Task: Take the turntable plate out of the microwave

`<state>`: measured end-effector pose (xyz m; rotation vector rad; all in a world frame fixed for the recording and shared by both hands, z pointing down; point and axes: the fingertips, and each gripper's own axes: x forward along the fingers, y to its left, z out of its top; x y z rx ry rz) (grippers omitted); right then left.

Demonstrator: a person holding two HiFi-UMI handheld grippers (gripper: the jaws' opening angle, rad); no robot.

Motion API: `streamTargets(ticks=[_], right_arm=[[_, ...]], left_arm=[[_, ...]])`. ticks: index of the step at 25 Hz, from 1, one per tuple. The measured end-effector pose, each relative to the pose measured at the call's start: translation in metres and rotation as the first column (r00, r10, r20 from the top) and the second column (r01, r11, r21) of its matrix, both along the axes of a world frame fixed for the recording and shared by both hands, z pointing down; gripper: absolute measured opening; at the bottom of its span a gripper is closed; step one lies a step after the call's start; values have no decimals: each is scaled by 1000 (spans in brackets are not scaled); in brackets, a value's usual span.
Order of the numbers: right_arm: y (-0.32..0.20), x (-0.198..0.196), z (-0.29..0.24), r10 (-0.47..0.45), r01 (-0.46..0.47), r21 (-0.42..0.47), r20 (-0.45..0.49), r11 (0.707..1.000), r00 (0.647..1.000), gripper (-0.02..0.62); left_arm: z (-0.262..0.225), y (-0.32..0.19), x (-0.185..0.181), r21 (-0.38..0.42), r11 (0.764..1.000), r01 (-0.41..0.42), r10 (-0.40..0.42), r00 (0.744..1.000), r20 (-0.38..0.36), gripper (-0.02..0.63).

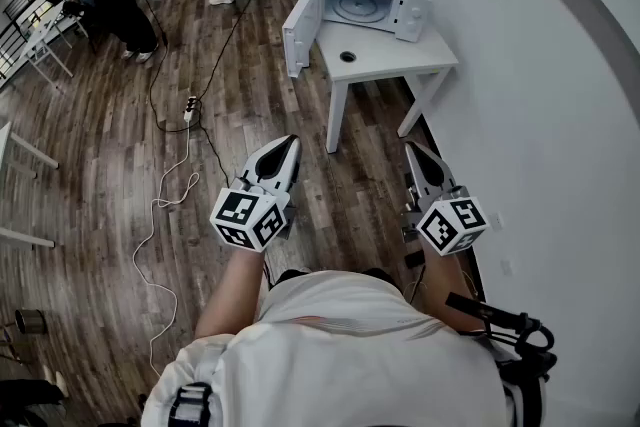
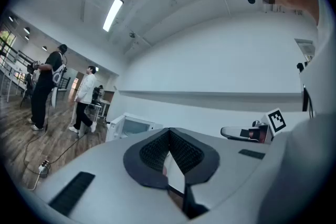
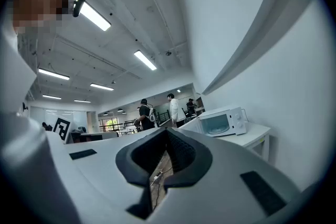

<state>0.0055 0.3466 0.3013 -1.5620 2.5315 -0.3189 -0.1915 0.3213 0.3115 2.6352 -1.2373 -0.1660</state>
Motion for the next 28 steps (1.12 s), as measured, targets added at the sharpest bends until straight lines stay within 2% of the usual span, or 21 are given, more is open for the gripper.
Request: streamTargets(ticks=[5, 9, 19, 28], right_arm=[[-3, -24, 9, 11, -11, -10, 5, 1000, 1000, 3], [-5, -33, 13, 14, -14, -20, -4, 1000, 1000, 4], [-42, -34, 28, 4, -3, -40, 27, 999, 1000, 3], [-88, -10, 27, -1, 2, -28, 41, 1000, 999, 3]], left_arm=[[6, -6, -26, 0, 1000, -2, 2, 1000, -4, 11], [10, -12, -32, -8, 1000, -10, 10, 1000, -18, 11], [16, -48, -20, -16, 1000, -25, 25, 1000, -6, 11], [10, -91, 6, 2, 1000, -30, 30, 1000, -2, 11]])
